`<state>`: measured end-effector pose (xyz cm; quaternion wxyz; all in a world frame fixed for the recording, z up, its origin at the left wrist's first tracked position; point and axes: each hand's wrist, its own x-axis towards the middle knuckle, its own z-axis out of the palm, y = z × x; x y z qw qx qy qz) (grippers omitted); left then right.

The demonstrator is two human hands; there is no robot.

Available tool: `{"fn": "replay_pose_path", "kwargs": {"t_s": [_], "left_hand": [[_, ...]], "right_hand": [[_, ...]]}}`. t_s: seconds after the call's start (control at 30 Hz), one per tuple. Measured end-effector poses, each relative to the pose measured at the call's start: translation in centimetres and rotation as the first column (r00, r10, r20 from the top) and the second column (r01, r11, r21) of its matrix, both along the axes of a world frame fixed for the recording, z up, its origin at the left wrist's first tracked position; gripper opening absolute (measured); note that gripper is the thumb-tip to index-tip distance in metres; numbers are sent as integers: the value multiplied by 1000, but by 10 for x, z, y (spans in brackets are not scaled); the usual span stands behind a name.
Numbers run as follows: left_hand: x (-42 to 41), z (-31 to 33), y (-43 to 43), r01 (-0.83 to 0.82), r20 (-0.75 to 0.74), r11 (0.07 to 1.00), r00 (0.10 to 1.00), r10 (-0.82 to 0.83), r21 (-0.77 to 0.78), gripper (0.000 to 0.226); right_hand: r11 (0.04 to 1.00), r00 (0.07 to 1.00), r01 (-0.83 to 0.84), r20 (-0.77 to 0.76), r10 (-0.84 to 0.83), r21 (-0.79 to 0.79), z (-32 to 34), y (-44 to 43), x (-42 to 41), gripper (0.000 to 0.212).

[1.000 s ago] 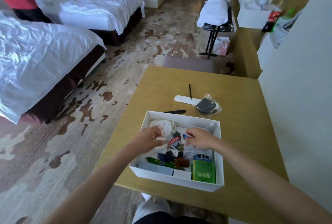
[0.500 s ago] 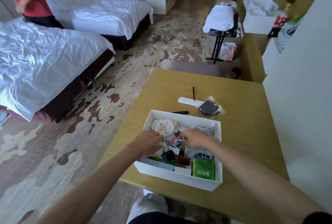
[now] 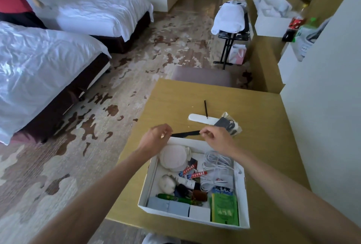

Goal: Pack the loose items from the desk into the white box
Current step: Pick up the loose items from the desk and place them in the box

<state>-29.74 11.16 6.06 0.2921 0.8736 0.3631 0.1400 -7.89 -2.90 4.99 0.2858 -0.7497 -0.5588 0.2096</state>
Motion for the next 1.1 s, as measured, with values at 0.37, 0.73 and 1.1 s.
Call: {"fn": "replay_pose_path", "kwargs": {"t_s": [0.37, 0.73, 1.1], "left_hand": [[85, -38, 93, 218, -339, 945, 894, -294, -245, 22], [108, -105, 116, 404, -529, 897, 729, -434, -179, 38], [104, -109, 121, 258, -447, 916, 811, -378, -307, 27]], "right_hand": [[930, 961, 266, 146, -235, -254, -32, 69, 69, 24], [719, 813, 576, 364, -455, -388, -77, 168, 101, 29], [761, 828, 561, 217, -517, -326, -75, 172, 104, 23]]}}
